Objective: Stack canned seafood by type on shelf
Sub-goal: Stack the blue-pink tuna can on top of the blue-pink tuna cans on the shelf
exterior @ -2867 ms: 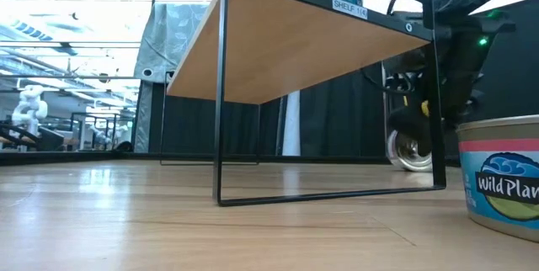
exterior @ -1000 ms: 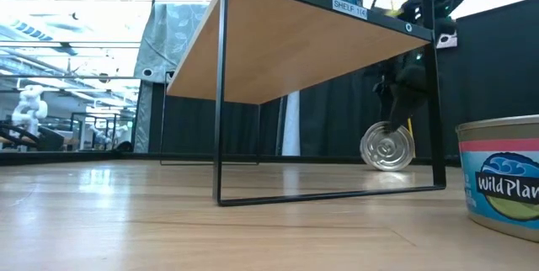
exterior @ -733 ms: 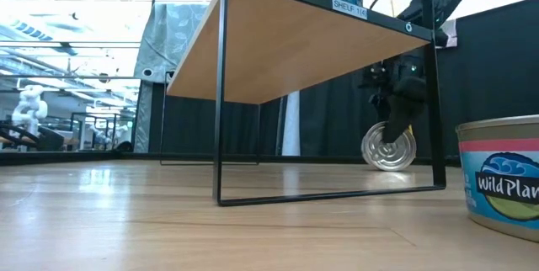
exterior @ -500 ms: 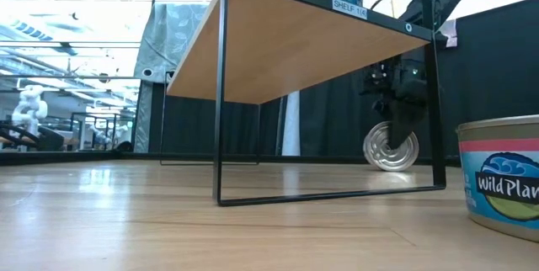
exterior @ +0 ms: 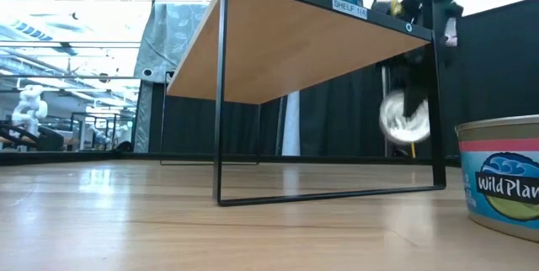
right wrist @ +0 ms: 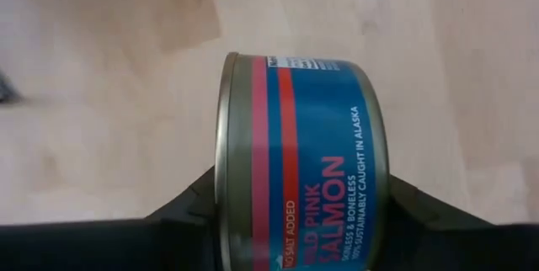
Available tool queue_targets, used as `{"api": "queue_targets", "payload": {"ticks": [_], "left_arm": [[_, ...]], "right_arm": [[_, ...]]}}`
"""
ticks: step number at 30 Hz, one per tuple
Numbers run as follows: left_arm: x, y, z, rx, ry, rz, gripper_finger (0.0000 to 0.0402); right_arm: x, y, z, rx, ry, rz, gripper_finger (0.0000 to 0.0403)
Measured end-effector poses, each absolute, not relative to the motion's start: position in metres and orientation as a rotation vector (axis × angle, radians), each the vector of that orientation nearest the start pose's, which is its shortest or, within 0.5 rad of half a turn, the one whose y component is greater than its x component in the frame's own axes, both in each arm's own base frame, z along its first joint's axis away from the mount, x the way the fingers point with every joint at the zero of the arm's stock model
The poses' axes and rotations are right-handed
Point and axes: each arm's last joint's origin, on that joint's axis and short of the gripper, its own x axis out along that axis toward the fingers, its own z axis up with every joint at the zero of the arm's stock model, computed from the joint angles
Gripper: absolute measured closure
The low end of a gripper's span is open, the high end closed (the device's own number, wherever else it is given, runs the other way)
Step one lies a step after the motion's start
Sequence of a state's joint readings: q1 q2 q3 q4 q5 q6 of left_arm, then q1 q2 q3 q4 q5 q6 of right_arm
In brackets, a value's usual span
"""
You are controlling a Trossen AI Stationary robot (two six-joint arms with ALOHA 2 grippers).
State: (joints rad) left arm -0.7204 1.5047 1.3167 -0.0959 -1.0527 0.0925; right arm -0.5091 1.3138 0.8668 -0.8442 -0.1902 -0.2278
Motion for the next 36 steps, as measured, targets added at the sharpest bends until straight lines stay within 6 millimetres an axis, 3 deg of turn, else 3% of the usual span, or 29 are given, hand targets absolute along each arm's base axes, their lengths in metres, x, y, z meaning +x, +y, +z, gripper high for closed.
{"api": "queue_targets", "payload": {"ticks": [9,13,17,22,36], "left_arm": [[0.267,-0.201,0.357,0.313,0.195,0.322,0.0096],[0.267,-0.201,0.358,0.309,0.192,0.322,0.0096],[0.268,-0.201,0.358,0.307,0.191,0.324,0.0096],[0.268,-0.201,0.358,0.301,0.186,0.325,0.0096],[0.268,-0.201,0.359,0.319,0.187,0.323,0.0096]], "right_arm": [[0.168,-0.062,0.315,0.4,0.868,-0.074,0.0225],[0.149,-0.042,0.345,0.513,0.691,-0.041,0.023],[0.144,-0.026,0.366,0.606,0.457,0.033,0.0224],[0.154,-0.01,0.374,0.742,0.312,0.137,0.0222],[0.221,0.034,0.35,0.787,0.328,0.235,0.022]]}}
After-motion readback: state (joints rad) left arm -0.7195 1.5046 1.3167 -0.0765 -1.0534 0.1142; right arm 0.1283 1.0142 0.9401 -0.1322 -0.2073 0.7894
